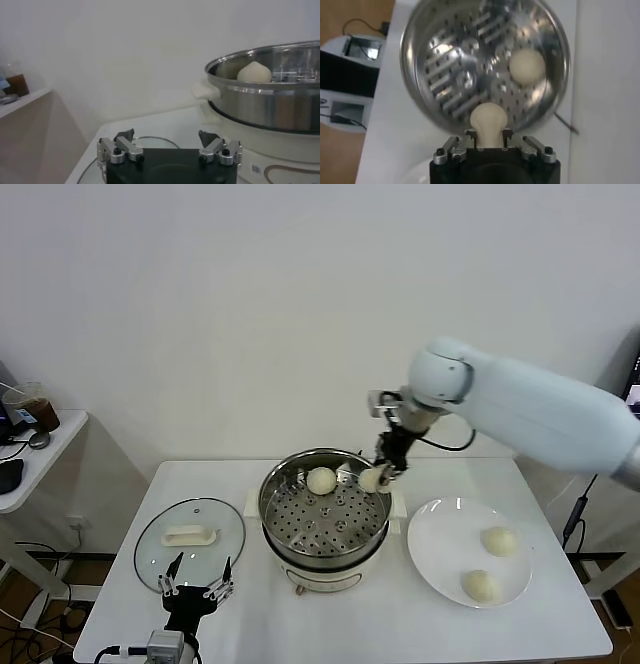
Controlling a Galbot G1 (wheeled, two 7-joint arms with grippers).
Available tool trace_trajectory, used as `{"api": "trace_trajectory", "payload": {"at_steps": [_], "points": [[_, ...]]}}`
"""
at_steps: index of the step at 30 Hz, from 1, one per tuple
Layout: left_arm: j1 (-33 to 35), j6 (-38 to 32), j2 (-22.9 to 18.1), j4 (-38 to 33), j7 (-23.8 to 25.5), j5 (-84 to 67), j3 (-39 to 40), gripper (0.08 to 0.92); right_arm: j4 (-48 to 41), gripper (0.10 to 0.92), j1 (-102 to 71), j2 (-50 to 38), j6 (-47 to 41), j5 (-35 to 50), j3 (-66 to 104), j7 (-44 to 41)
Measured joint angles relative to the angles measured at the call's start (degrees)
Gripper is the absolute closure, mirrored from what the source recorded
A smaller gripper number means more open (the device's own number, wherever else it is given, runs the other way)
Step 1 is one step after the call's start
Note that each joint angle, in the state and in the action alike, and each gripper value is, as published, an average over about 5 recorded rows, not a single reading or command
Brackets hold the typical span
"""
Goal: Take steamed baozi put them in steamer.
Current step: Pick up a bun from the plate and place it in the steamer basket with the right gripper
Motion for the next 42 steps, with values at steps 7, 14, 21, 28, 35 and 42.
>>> {"api": "trace_trajectory", "payload": {"at_steps": [7,14,21,28,35,42], "points": [[0.03,0.12,-0.11,-0.5,0.01,-0.14,0.16,0.177,-4.11,0.669,-1.45,8.03,-2.04,0.9,-0.87,2.66],[0.29,0.23,-0.35,-1.26,-0.1,-0.31,0.17,0.177,-8.12,0.669,-3.57,14.28,-3.14,0.4,-1.22,4.66],[0.37,0.32,-0.91,-1.62,-0.09,-0.29,0.92,0.177,-11.33,0.669,-5.44,18.71,-3.92,-0.25,-1.24,6.19],[0.36,0.38,-1.04,-1.68,-0.1,-0.31,1.06,0.177,-12.83,0.597,-6.55,21.0,-4.31,-0.79,-1.55,7.25],[0.31,0.42,-1.03,-1.67,-0.11,-0.33,0.98,0.177,-12.86,0.406,-6.69,21.38,-4.43,-0.83,-1.58,7.7],[0.16,0.48,-1.26,-1.53,-0.11,-0.32,0.96,0.177,-11.42,0.228,-6.13,19.71,-4.35,-0.91,-1.18,7.61]]}}
